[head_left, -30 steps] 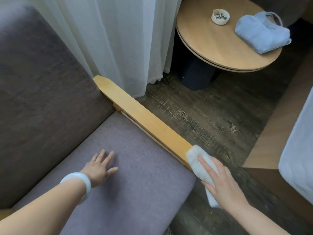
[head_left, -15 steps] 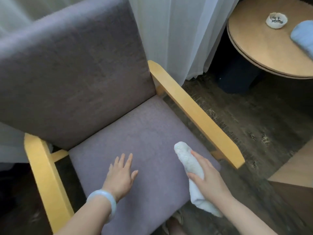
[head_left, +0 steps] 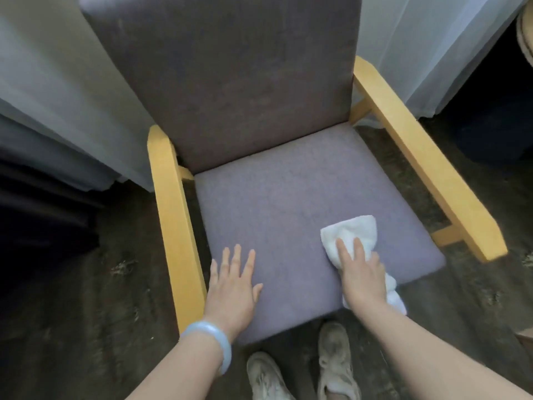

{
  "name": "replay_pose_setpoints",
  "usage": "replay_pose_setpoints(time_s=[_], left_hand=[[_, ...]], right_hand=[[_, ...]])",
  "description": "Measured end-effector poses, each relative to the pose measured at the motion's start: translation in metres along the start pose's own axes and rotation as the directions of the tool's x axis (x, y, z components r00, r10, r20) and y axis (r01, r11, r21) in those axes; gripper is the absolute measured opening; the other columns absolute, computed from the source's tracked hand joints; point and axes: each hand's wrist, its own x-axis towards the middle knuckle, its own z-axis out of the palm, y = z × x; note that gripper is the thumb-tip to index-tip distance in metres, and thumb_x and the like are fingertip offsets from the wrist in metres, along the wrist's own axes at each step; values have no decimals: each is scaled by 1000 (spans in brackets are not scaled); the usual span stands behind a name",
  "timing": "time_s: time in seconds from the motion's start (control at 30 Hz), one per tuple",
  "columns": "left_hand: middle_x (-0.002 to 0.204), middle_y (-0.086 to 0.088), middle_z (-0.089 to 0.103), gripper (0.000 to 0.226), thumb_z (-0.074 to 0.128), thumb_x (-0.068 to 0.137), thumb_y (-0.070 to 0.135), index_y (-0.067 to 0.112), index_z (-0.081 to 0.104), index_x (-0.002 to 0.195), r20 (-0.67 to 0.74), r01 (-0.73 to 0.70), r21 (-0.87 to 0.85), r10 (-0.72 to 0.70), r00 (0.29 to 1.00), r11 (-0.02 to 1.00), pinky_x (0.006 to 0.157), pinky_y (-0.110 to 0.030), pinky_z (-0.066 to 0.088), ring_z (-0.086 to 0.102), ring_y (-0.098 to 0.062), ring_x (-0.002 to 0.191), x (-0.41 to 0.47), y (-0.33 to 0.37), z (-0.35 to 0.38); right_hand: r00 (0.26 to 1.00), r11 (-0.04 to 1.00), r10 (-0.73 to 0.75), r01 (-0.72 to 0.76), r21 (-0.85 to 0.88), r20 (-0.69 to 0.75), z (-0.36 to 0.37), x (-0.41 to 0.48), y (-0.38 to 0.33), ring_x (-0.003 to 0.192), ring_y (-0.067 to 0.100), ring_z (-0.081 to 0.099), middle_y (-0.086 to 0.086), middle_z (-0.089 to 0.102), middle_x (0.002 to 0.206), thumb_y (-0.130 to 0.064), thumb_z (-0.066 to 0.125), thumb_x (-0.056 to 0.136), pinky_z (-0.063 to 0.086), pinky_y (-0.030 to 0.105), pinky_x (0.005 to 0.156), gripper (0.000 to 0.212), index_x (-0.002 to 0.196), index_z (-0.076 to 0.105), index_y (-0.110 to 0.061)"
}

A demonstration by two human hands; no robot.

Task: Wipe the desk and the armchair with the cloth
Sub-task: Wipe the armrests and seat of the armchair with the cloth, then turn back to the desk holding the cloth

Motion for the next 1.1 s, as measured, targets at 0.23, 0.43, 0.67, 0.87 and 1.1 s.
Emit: replay_pose_setpoints(time_s=[0.23,0.43,0.67,0.87,1.1], left_hand=[[159,-17,-20,72,33,96,27,12,-7,153,4,-23,179,23,1000,984,116,-56,-15,-24,-38,144,-49,-6,35],[159,-18,-18,80,37,89,12,0,-13,150,-57,14,146,-6,998,989,117,-46,-18,-23,-33,145,-64,-22,51],[161,-12,-14,79,37,88,8,9,-5,154,-115,42,31,-38,993,999,112,-38,-24,-21,-28,147,-77,-19,51],[161,-11,-15,75,40,95,16,14,-5,154,-98,183,-69,-189,977,981,117,-45,-15,-20,-30,147,-108,-1,21],[163,-10,-1,65,37,101,29,16,2,154,-137,279,-250,-319,938,927,120,-52,-1,-6,-30,149,-151,10,-83]], right_hand=[[760,754,-647,650,99,-60,12,-98,-73,65,19,53,0,61,123,-17,78,55,48,30,56,82,129,50,-37],[925,925,-378,379,-25,46,9,-55,-99,108,34,45,11,17,156,-14,40,94,42,41,88,67,150,6,-28],[534,637,-721,762,120,441,28,-148,-95,111,34,39,9,42,134,-6,47,86,29,43,74,51,133,39,-24],[837,790,-528,423,444,144,-49,-126,-64,115,28,42,-10,31,149,-33,48,95,38,36,92,52,143,28,-42],[842,728,-537,431,534,52,-176,-127,-71,125,29,44,-2,41,144,-40,49,95,38,40,103,52,144,32,-37]])
